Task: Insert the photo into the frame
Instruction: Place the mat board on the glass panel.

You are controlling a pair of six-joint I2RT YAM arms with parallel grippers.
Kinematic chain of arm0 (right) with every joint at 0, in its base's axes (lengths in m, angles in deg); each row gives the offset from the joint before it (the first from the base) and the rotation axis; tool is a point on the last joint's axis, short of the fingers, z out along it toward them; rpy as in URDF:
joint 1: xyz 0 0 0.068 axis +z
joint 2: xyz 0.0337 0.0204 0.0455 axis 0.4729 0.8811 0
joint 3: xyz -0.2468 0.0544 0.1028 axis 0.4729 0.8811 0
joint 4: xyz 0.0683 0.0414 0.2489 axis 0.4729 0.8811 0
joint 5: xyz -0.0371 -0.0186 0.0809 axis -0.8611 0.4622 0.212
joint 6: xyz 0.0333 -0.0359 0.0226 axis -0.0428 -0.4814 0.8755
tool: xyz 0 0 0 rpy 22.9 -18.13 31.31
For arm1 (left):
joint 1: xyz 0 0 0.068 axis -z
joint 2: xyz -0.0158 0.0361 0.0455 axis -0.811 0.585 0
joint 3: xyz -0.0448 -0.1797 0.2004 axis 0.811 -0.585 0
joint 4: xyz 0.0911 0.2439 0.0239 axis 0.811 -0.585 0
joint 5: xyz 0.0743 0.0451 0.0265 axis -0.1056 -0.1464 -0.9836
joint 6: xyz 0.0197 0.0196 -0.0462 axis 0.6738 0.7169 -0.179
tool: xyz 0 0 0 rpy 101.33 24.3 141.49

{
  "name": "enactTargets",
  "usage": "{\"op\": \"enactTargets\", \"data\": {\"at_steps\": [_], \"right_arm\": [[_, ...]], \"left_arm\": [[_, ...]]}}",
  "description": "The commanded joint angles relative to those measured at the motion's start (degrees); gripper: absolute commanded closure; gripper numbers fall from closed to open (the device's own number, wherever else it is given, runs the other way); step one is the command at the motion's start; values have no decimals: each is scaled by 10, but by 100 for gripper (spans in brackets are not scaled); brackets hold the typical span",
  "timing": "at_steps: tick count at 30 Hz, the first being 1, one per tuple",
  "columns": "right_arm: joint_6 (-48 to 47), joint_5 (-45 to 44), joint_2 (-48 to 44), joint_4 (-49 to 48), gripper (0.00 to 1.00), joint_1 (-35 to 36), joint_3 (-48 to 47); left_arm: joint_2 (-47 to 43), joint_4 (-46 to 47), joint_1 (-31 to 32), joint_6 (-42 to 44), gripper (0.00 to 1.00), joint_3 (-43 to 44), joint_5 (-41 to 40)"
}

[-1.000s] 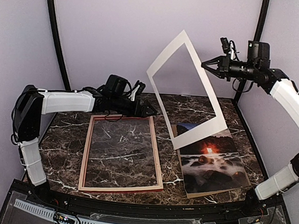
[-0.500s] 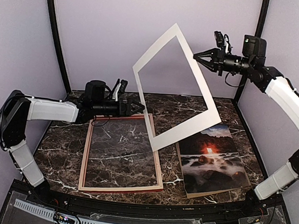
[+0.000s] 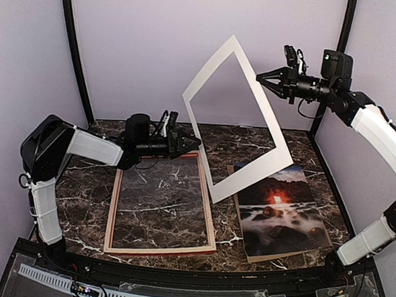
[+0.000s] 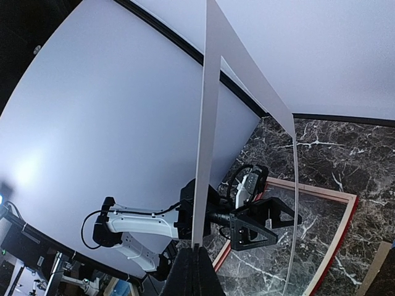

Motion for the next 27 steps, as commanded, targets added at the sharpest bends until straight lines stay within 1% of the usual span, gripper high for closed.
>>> {"op": "enactTargets", "data": {"at_steps": [1, 6, 8, 10, 11, 14, 16, 19, 22, 24, 27], "right_arm": [[10, 6, -20, -40, 100, 2, -4], [16, 2, -25, -50, 100, 1, 9], [15, 1, -28, -49, 100, 1, 13], [11, -2, -30, -44, 100, -2, 17], [9, -2, -30, -44, 100, -6, 20], [6, -2, -33, -43, 100, -18, 31], [3, -3, -36, -42, 100, -28, 39], [-2, -3, -40, -38, 100, -43, 51], [-8, -4, -41, -32, 100, -57, 63], [-14, -6, -41, -29, 100, -67, 71], [-20, -5, -42, -29, 100, -80, 89]], "left_arm": [[6, 50, 6, -20, 1, 23, 7], [42, 54, 25, -18, 1, 57, 11], [54, 68, 30, -24, 3, 66, 15], [60, 91, 32, -37, 7, 67, 21], [59, 98, 32, -45, 12, 65, 25], [54, 130, 32, -53, 20, 49, 31], [47, 147, 32, -59, 27, 36, 32], [35, 166, 31, -64, 34, 21, 36], [29, 178, 29, -67, 44, 13, 44], [24, 181, 27, -71, 48, 9, 46], [15, 185, 20, -77, 49, -3, 47]]}}
